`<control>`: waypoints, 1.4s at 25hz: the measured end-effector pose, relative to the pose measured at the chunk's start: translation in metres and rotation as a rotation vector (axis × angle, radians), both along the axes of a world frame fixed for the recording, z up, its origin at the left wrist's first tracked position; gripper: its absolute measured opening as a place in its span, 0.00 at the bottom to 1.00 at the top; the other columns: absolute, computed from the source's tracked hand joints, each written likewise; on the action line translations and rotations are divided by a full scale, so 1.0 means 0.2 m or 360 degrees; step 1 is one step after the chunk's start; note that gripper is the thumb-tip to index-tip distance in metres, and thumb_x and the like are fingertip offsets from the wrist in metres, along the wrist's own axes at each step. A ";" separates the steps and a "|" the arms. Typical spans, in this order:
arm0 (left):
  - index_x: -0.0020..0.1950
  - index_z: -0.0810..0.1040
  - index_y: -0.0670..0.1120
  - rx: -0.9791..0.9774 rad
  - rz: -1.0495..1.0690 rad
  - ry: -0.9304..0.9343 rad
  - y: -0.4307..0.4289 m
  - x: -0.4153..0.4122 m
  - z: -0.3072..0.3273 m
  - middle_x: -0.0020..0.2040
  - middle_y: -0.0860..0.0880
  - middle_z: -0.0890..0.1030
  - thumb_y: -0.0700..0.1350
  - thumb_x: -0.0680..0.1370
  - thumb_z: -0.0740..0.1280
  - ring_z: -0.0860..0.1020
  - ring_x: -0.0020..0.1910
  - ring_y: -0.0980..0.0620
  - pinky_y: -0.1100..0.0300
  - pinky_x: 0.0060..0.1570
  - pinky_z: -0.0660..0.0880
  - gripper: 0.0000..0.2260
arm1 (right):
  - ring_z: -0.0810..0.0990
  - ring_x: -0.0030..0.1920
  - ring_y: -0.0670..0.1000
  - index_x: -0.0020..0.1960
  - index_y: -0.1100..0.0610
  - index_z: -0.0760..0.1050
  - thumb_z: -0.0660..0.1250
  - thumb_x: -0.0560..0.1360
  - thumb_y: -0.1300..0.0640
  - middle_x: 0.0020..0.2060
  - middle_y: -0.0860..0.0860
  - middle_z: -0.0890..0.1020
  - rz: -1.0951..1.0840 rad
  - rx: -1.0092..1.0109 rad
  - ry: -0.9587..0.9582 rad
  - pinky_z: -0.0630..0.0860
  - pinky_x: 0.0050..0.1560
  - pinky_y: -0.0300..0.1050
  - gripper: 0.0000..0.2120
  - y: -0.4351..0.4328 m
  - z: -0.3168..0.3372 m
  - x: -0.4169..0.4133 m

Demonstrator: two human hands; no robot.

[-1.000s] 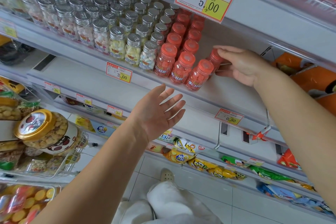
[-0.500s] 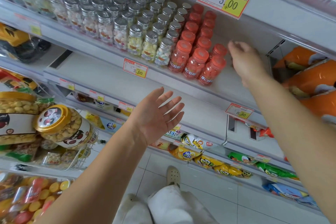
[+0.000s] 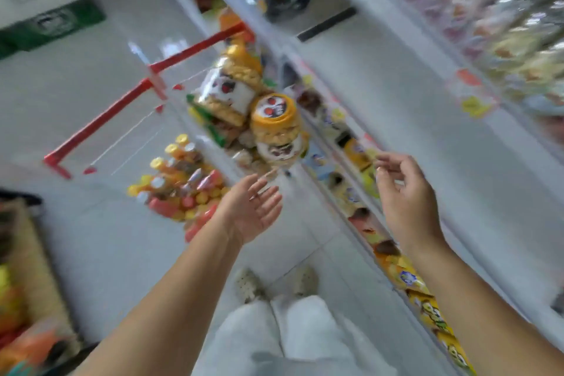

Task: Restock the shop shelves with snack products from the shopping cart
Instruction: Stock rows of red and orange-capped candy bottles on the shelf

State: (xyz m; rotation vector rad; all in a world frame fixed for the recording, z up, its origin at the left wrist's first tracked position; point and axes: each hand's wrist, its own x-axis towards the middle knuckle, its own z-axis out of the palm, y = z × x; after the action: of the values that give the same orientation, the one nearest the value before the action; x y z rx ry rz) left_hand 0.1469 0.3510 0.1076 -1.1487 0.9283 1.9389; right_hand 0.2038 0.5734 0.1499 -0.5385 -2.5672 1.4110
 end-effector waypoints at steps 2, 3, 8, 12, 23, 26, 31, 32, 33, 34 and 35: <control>0.61 0.75 0.46 -0.0147 0.0224 -0.0056 -0.35 0.06 -0.10 0.57 0.45 0.80 0.49 0.83 0.60 0.79 0.50 0.48 0.53 0.56 0.76 0.11 | 0.77 0.47 0.45 0.54 0.53 0.75 0.63 0.78 0.66 0.50 0.54 0.81 0.0263 -0.0054 -0.0285 0.71 0.52 0.30 0.11 -0.23 -0.15 -0.07; 0.60 0.74 0.46 -0.0200 0.0317 -0.0073 -0.51 0.08 -0.14 0.55 0.45 0.80 0.49 0.83 0.60 0.79 0.48 0.48 0.53 0.54 0.76 0.10 | 0.78 0.48 0.48 0.54 0.53 0.75 0.64 0.77 0.67 0.51 0.55 0.81 0.0391 -0.0050 -0.0415 0.73 0.54 0.35 0.11 -0.35 -0.20 -0.11; 0.53 0.74 0.45 -0.0349 0.0628 -0.0240 -1.17 0.15 -0.39 0.50 0.45 0.79 0.47 0.84 0.59 0.78 0.45 0.49 0.55 0.42 0.76 0.07 | 0.77 0.48 0.50 0.60 0.57 0.77 0.64 0.78 0.64 0.55 0.57 0.80 0.0958 0.0155 -0.1030 0.71 0.53 0.41 0.11 -1.00 -0.59 -0.34; 0.60 0.74 0.44 -0.0333 0.0598 -0.0329 -1.51 0.09 -0.64 0.60 0.43 0.78 0.46 0.84 0.58 0.79 0.51 0.47 0.53 0.51 0.77 0.09 | 0.78 0.54 0.53 0.65 0.56 0.75 0.64 0.79 0.60 0.57 0.56 0.80 0.1003 0.0155 -0.1303 0.72 0.58 0.45 0.15 -1.50 -1.00 -0.58; 0.66 0.77 0.46 -0.0090 0.0393 -0.0347 -1.63 -0.19 -1.23 0.60 0.44 0.82 0.49 0.82 0.64 0.82 0.56 0.47 0.56 0.41 0.83 0.14 | 0.77 0.57 0.58 0.74 0.50 0.63 0.55 0.82 0.49 0.65 0.55 0.74 0.0241 0.0027 -0.1601 0.75 0.63 0.58 0.21 -1.83 -2.00 -1.10; 0.67 0.76 0.47 -0.0099 0.0342 -0.0360 -1.60 -0.22 -1.32 0.62 0.44 0.81 0.50 0.82 0.64 0.82 0.57 0.47 0.54 0.46 0.83 0.15 | 0.75 0.61 0.57 0.69 0.53 0.69 0.58 0.81 0.53 0.63 0.54 0.76 0.0189 0.0193 -0.1460 0.72 0.58 0.46 0.17 -1.84 -2.10 -1.12; 0.69 0.75 0.48 -0.0168 0.0354 -0.0399 -1.54 -0.27 -1.38 0.64 0.45 0.78 0.52 0.82 0.64 0.80 0.57 0.47 0.54 0.46 0.81 0.17 | 0.78 0.45 0.51 0.49 0.52 0.73 0.65 0.76 0.60 0.40 0.44 0.76 0.0135 0.0091 -0.1201 0.74 0.45 0.44 0.04 -1.81 -2.00 -1.01; 0.68 0.76 0.49 -0.0184 0.0347 -0.0408 -1.53 -0.27 -1.39 0.65 0.45 0.78 0.53 0.82 0.64 0.80 0.58 0.46 0.52 0.48 0.81 0.16 | 0.78 0.45 0.50 0.49 0.51 0.74 0.66 0.76 0.61 0.40 0.43 0.76 0.0173 -0.0018 -0.1145 0.76 0.46 0.47 0.06 -1.80 -1.93 -0.98; 0.66 0.76 0.50 -0.0195 0.0328 -0.0416 -1.52 -0.28 -1.38 0.65 0.45 0.77 0.54 0.82 0.64 0.79 0.59 0.45 0.49 0.52 0.81 0.15 | 0.79 0.45 0.50 0.50 0.50 0.74 0.67 0.76 0.60 0.41 0.42 0.77 0.0229 -0.0107 -0.1095 0.78 0.48 0.47 0.07 -1.78 -1.85 -0.95; 0.66 0.75 0.52 -0.0185 0.0304 -0.0418 -1.51 -0.29 -1.38 0.65 0.45 0.76 0.56 0.81 0.64 0.79 0.60 0.43 0.45 0.56 0.80 0.16 | 0.79 0.45 0.49 0.52 0.48 0.75 0.67 0.77 0.60 0.44 0.42 0.77 0.0306 -0.0174 -0.1041 0.79 0.49 0.47 0.08 -1.77 -1.77 -0.93; 0.67 0.75 0.53 -0.0156 0.0286 -0.0414 -1.50 -0.30 -1.38 0.65 0.46 0.76 0.58 0.80 0.65 0.78 0.61 0.42 0.42 0.57 0.79 0.18 | 0.80 0.46 0.49 0.53 0.46 0.75 0.67 0.77 0.60 0.46 0.42 0.78 0.0405 -0.0237 -0.1010 0.79 0.48 0.46 0.10 -1.77 -1.70 -0.91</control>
State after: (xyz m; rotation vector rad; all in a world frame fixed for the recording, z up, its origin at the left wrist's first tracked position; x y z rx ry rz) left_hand 0.0863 0.0516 -0.1685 -1.5456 0.8101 1.8404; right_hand 0.0226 0.2193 -0.1893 -0.8178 -3.1228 1.7528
